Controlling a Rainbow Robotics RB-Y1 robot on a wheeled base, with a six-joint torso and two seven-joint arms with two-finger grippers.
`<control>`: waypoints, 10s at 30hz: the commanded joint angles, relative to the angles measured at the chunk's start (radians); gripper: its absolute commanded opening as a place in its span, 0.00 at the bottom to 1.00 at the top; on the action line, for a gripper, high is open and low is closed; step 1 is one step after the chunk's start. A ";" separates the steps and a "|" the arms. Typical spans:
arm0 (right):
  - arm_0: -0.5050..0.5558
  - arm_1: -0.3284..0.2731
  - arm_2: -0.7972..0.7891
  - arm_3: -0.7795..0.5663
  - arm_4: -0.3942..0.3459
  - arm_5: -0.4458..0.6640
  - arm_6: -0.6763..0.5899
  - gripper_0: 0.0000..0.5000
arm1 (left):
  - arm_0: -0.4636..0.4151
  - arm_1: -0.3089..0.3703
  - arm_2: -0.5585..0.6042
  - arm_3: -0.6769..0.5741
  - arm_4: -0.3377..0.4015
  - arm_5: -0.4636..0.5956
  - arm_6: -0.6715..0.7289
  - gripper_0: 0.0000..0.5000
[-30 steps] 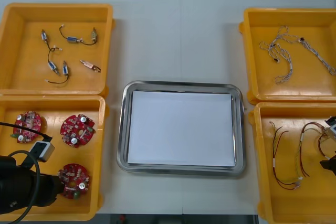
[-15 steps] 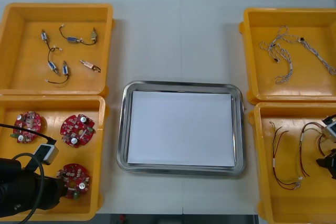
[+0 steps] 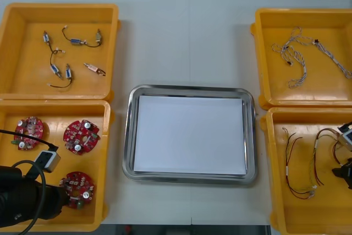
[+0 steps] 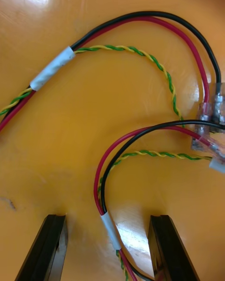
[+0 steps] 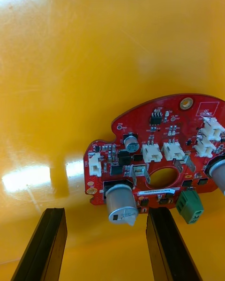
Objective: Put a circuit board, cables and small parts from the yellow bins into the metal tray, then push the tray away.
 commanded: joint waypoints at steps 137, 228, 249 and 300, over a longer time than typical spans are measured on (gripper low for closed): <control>-0.743 -0.236 0.343 -0.614 -0.249 0.716 -0.538 0.00 | -0.109 -0.009 0.475 0.101 0.370 0.355 -0.332 1.00; -0.746 -0.236 0.348 -0.616 -0.249 0.747 -0.539 0.00 | 0.205 -0.073 0.190 0.009 -0.055 -0.153 -0.354 1.00; -0.746 -0.236 0.348 -0.616 -0.249 0.747 -0.539 0.00 | 0.152 -0.073 0.161 0.035 -0.056 -0.151 -0.343 1.00; -0.746 -0.236 0.346 -0.622 -0.250 0.747 -0.539 0.00 | 0.098 -0.041 0.153 0.061 -0.004 -0.159 -0.338 0.00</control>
